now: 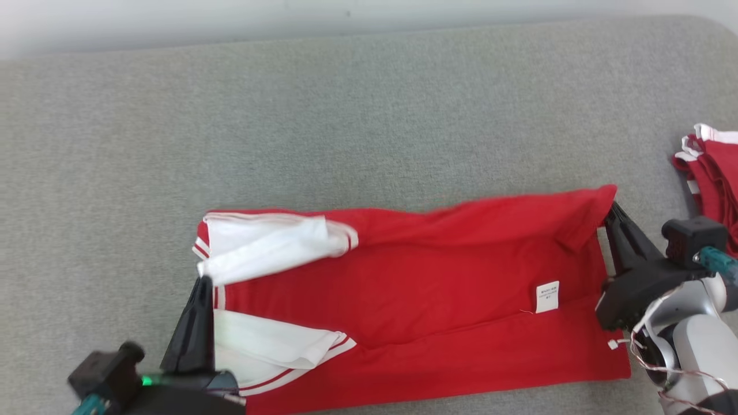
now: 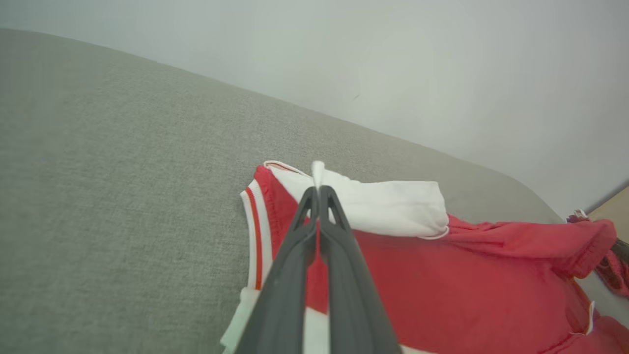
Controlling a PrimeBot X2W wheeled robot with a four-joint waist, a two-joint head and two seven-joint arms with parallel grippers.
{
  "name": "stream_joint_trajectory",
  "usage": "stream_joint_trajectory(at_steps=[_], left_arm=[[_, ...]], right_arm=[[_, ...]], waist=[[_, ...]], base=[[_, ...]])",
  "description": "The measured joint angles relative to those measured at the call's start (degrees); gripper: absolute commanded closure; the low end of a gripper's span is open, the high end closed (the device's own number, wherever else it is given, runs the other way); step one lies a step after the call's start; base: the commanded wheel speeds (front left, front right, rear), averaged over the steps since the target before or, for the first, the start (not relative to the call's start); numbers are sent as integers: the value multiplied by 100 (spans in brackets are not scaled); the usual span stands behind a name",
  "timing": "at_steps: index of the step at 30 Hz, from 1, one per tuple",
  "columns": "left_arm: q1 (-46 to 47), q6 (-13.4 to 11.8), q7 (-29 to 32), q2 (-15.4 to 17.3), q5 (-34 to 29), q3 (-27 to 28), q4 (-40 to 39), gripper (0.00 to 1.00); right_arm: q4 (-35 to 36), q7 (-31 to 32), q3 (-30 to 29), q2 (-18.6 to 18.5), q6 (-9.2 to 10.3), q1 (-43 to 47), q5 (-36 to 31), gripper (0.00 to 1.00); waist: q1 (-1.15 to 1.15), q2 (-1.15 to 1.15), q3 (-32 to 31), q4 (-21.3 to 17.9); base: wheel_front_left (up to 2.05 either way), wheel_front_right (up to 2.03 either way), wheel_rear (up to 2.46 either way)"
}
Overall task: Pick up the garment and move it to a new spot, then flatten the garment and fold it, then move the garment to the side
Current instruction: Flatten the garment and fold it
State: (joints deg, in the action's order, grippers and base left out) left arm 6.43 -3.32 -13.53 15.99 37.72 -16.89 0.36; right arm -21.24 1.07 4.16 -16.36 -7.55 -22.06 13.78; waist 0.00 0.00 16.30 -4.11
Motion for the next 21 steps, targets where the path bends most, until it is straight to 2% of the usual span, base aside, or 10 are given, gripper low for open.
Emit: stream_joint_trajectory(at_steps=[9,20,21], left_arm=[[-707,-210,101,-16,230,98,-522,100],[-1305,-334,160,-85,534,147,-586,100],[-1339,-335,163,-88,536,135,-587,100]], right_arm=[[476,214,326,-477,0,518,202,100],[738,606,544,-909,0,1066,224,100],[738,651,543,-916,0,1113,252,94]], waist=[[0,0,-203,139],[0,0,-341,211],[0,0,-351,224]], base=[[0,0,0],[0,0,0],[0,0,0]])
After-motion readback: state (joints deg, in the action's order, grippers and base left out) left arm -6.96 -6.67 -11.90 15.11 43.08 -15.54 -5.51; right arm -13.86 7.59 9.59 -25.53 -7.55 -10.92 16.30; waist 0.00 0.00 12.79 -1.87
